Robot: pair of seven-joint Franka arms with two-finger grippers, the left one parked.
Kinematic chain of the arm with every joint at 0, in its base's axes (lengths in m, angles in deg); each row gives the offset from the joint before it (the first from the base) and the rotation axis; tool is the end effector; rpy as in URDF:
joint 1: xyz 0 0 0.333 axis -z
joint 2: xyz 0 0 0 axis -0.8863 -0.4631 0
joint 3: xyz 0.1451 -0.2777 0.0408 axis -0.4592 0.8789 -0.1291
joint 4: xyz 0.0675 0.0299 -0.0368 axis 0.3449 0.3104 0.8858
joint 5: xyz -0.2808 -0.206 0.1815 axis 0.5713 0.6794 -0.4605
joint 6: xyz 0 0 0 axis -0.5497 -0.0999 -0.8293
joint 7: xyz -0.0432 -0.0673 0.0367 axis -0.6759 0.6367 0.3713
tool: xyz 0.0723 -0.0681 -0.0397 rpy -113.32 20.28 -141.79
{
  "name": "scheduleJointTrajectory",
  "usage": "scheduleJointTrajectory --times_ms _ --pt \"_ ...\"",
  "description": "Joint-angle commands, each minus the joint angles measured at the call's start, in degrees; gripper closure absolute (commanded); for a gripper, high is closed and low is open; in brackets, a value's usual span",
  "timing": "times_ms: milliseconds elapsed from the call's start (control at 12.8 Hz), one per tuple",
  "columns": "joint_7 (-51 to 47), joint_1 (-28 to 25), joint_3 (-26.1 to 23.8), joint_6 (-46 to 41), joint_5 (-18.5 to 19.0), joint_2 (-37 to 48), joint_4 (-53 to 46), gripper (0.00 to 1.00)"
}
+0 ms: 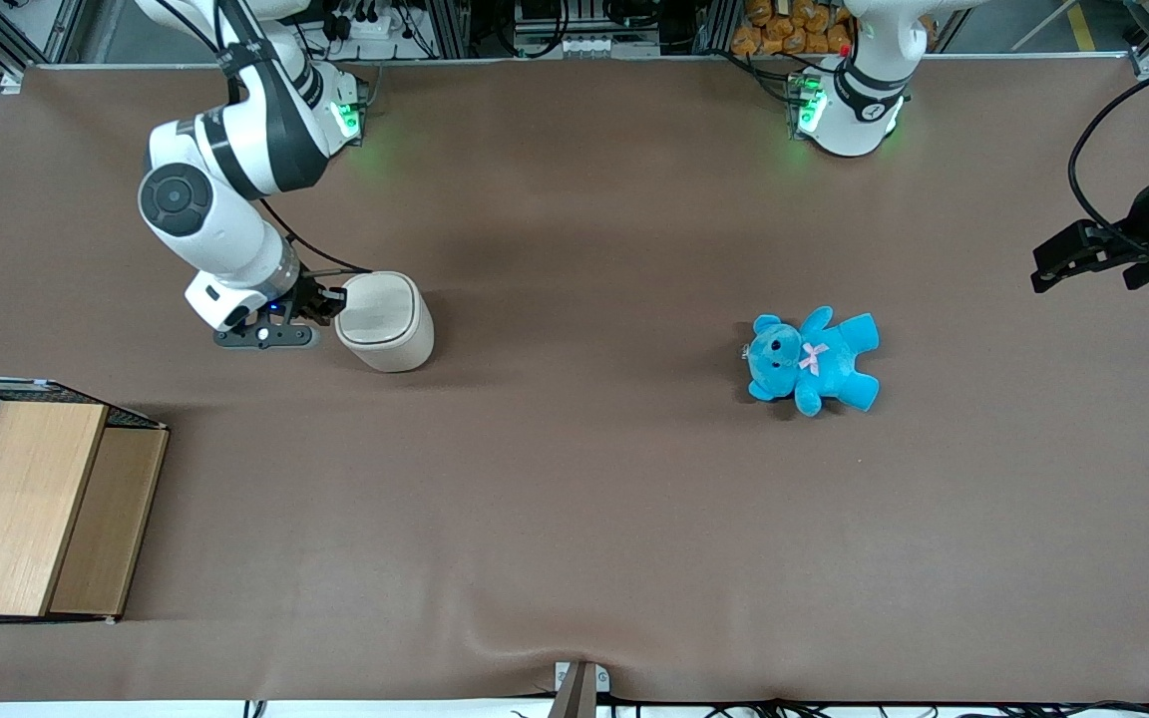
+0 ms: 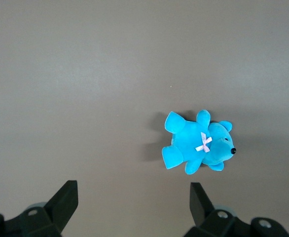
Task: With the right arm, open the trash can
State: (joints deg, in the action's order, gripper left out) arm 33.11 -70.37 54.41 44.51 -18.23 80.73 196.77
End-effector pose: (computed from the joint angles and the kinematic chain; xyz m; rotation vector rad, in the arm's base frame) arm 0.4910 0.1490 0.3381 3.1354 0.0180 -0.1255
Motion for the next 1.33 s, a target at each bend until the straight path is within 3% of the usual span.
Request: scheduleJointTrajectory --times_ms 0,1250 --pt "-1.3 -0.5 -0.2 1.1 0.1 0.7 2.1 1.00" --pt "-4.3 -1.3 -1.9 3.5 0.1 -2.8 3.0 1.00"
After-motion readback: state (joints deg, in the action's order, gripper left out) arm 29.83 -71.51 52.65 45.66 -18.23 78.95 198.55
